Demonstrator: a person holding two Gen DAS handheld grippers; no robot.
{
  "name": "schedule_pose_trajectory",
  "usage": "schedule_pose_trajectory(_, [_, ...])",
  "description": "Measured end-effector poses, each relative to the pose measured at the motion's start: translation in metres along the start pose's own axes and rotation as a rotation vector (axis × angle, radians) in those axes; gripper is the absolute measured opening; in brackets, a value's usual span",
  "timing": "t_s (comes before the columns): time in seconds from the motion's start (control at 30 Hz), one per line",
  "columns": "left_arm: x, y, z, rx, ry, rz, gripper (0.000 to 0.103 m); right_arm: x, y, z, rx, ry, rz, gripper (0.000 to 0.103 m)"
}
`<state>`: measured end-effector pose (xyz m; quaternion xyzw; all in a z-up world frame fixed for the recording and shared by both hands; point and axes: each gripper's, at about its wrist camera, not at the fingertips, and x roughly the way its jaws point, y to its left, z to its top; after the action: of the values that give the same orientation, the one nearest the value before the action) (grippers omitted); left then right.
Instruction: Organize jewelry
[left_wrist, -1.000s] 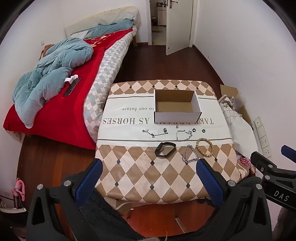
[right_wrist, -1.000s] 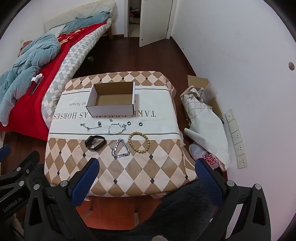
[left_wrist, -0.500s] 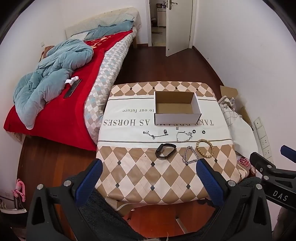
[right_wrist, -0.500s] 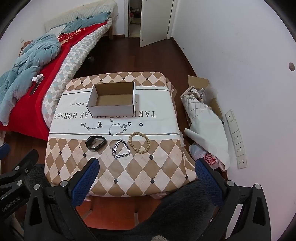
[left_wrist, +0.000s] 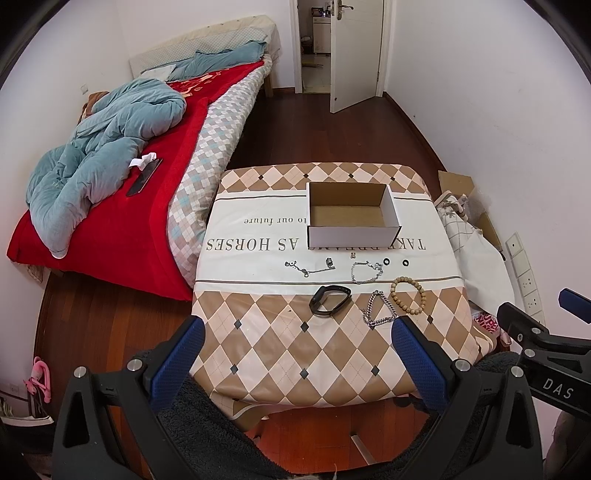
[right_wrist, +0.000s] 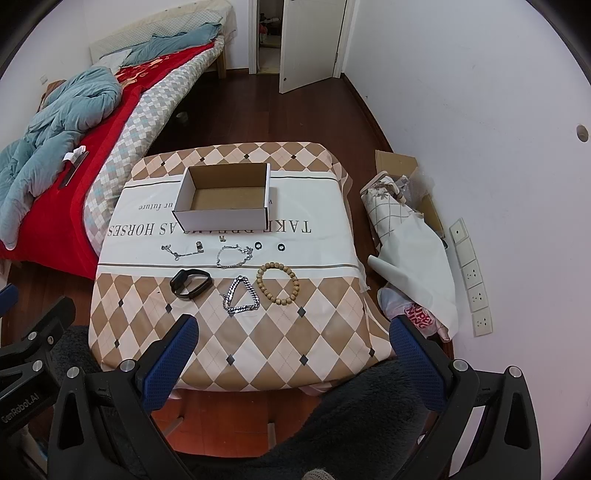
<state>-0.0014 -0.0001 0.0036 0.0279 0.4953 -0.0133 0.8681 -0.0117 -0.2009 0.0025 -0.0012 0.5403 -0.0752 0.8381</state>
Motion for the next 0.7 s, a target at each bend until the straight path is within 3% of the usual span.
schedule_pose_trajectory(0.7, [-0.011,-0.002,0.009,-0.002,-0.015,0.001,0.103,-0.006,0.000,0.001,-0.001,-0.008,-0.004,0.103])
